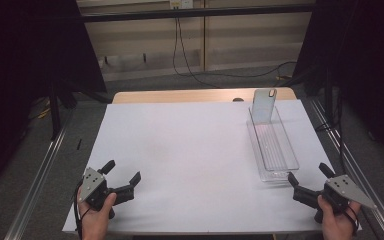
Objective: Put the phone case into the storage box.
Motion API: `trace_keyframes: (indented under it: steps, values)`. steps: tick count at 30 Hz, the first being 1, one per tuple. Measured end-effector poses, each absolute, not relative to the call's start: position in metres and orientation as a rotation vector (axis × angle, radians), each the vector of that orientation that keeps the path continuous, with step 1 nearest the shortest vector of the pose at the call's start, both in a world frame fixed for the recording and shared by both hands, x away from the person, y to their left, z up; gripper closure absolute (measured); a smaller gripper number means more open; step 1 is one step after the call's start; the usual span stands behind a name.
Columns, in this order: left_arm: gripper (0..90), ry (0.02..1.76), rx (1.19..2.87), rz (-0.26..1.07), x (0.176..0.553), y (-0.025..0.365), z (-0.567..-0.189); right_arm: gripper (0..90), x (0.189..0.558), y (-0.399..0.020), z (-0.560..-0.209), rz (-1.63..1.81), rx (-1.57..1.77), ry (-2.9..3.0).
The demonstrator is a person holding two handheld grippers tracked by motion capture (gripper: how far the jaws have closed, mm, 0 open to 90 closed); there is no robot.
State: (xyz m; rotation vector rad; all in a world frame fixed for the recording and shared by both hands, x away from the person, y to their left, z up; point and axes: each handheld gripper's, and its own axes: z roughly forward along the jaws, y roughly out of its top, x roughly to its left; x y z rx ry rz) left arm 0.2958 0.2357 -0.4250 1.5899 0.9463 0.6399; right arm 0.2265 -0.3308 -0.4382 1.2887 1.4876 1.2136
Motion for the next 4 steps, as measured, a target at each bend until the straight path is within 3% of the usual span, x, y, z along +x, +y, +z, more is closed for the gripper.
trace_keyframes:
  steps: [4]
  values:
    - [2.7,0.954,1.588,0.645,0.2966,0.2352,-0.4252,0.0,0.2267,-0.3289,-0.4382,1.230,1.287,1.500]
